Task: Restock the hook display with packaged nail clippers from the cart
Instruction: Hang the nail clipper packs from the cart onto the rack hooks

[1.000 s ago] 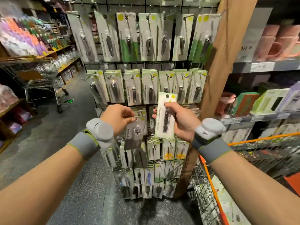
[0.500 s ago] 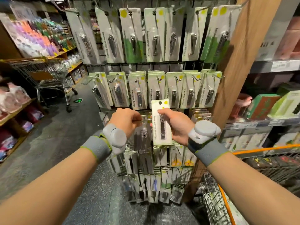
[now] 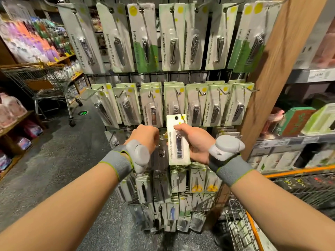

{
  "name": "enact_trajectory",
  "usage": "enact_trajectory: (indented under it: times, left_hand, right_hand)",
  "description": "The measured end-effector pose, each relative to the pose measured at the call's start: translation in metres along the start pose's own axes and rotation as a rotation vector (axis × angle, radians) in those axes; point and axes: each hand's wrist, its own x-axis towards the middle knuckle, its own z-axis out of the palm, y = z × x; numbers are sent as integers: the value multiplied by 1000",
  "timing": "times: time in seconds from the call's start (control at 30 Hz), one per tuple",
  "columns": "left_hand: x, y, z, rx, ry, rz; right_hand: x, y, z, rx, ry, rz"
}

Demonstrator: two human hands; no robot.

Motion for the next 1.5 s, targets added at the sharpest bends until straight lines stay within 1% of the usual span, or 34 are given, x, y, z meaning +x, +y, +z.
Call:
enact_trajectory:
  times: [0.1, 0.2, 0.33, 0.4, 0.47, 0.5, 0.53, 0.57, 0.63, 0.67, 0.73, 0.83, 0.87, 0.97, 1.03, 1.1, 1.23, 1.4, 1.5]
  left_hand:
    - [5, 2, 0, 2, -2, -14]
    - [7, 3, 0, 5, 5, -24]
    - [2, -1, -3, -20, 7, -39]
    - [-6, -2, -11, -13, 64, -7]
    - [-14, -1, -22, -52, 171, 61]
    - [-18, 1, -28, -132, 239, 83]
    - [-23, 4, -34, -282, 286, 87]
    - [-29, 9, -40, -516, 289, 73]
    - [-40, 21, -53, -993, 210, 39]
    - [-46, 26, -61, -1126, 176, 38]
    - [-53, 32, -68, -1196, 156, 60]
    - [-61, 35, -76, -1210, 205, 89]
    - [-68, 37, -81, -1197, 220, 106]
    - [-72, 38, -88, -1161, 260, 149]
    - [-77, 41, -94, -1129, 279, 176]
    - [-80, 46, -100, -1114, 279, 193]
    - [-81, 50, -109, -1112, 271, 197]
    - [-81, 48, -122, -1014, 400, 225]
    - [-81, 45, -121, -930, 403, 213]
  right_hand:
    - [4, 0, -1, 1, -14, -6]
    - [2, 1, -3, 58, -28, 22]
    - [-8, -1, -8, 103, -99, 15]
    - [-20, -2, -11, 103, -164, 9]
    - [-31, -6, -13, 85, -224, 0]
    - [-36, -8, -14, 81, -238, -4]
    - [-41, -11, -14, 88, -247, -11]
    - [-47, -14, -13, 107, -256, -22]
    - [-55, -19, -9, 161, -262, -37]
    - [-60, -22, -7, 164, -261, -51]
    - [-66, -26, -3, 170, -280, -67]
    - [-75, -30, -4, 94, -315, -109]
    - [-85, -33, -4, 34, -304, -139]
    - [-89, -41, -8, -168, -204, -270]
    - [-93, -50, -13, -218, -127, -356]
    - [-99, -60, -18, -232, -83, -432]
    - [-107, -72, -24, -224, -69, -494]
    - [-114, -89, -56, -127, 46, -565]
    - [-114, -89, -69, -116, 126, -565]
